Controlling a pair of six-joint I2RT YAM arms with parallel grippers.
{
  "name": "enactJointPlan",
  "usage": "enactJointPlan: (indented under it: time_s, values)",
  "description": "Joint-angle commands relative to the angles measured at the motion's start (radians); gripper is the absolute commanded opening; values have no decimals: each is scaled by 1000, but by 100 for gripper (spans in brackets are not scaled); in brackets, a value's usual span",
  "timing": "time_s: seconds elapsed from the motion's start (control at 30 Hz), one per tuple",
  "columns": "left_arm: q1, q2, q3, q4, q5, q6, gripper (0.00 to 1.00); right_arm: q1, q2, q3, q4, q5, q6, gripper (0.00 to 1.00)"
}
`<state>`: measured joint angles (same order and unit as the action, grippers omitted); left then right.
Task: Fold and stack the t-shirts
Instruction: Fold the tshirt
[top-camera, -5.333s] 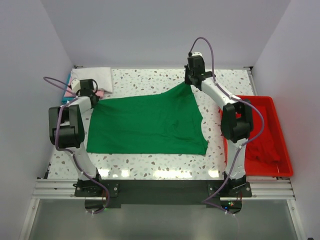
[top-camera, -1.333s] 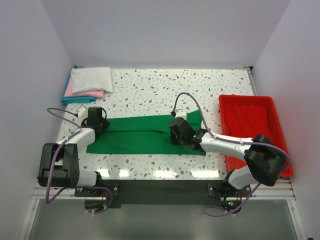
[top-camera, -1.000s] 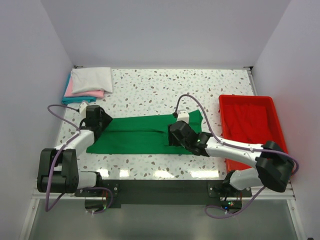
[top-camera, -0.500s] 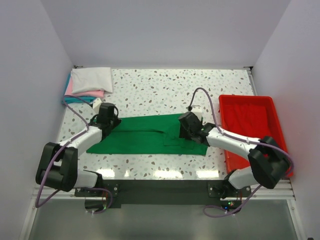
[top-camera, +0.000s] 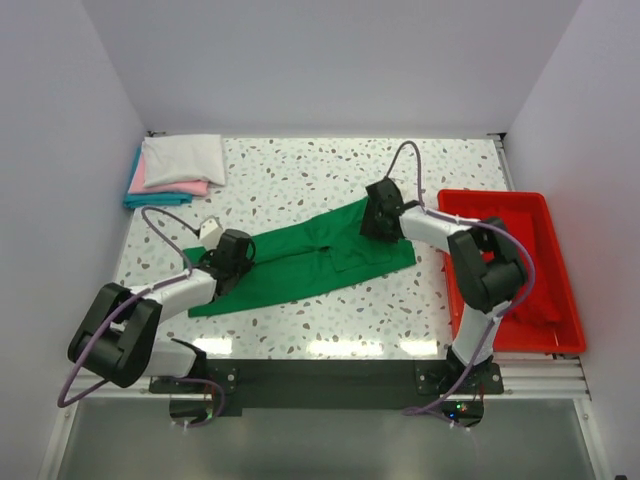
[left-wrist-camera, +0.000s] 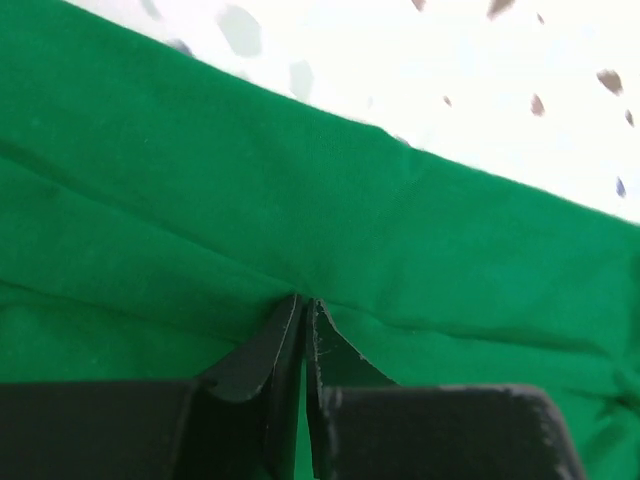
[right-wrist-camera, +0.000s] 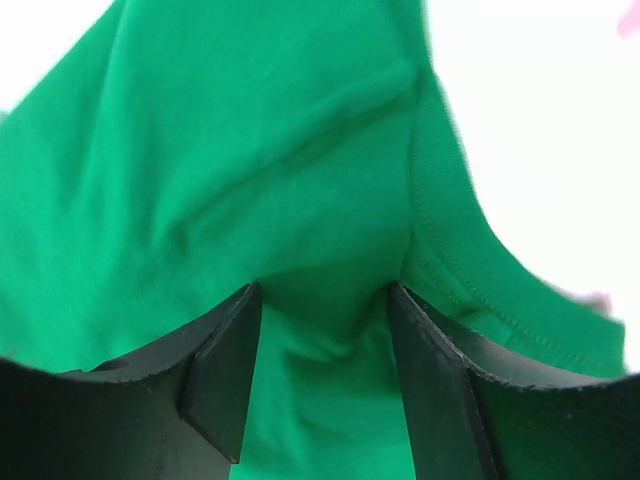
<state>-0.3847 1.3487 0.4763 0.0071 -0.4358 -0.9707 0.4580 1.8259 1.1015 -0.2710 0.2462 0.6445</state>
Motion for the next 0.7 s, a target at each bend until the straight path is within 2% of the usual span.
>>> enactJointPlan:
  time_s: [0.0,0.1,0.13,0.2,0.3,0.33,0.47,0.57,0.63,0.67]
  values:
    - [-109,23,-24,-33,5,-100,11,-47,175,217,-54,-80,-81,58]
    - [-215,35,7,-30,0,-180,17,-80,332,400,-111,-125,-155,59]
    - [-256,49,27,-33,2,-181,20,-85,367,517,-123,-143,-175,60]
    - [-289,52,102,-93,-18,-162,26,-85,455,700,-198,-133,-230,61]
    - [-290,0,166,-199,-81,-128,41,-85,492,839,-299,-58,-269,64]
    - [-289,-20,174,-240,-107,-122,43,-87,483,847,-309,-9,-273,68]
    - [-281,-95,214,-266,-193,-24,43,-91,406,828,-320,24,-284,71]
    - [-267,-62,267,-344,-267,23,42,-79,281,718,-278,37,-269,72]
    - [-241,-33,283,-322,-249,96,40,-73,231,623,-264,36,-253,72]
    - [-224,2,286,-302,-166,124,38,-70,192,566,-258,22,-234,72]
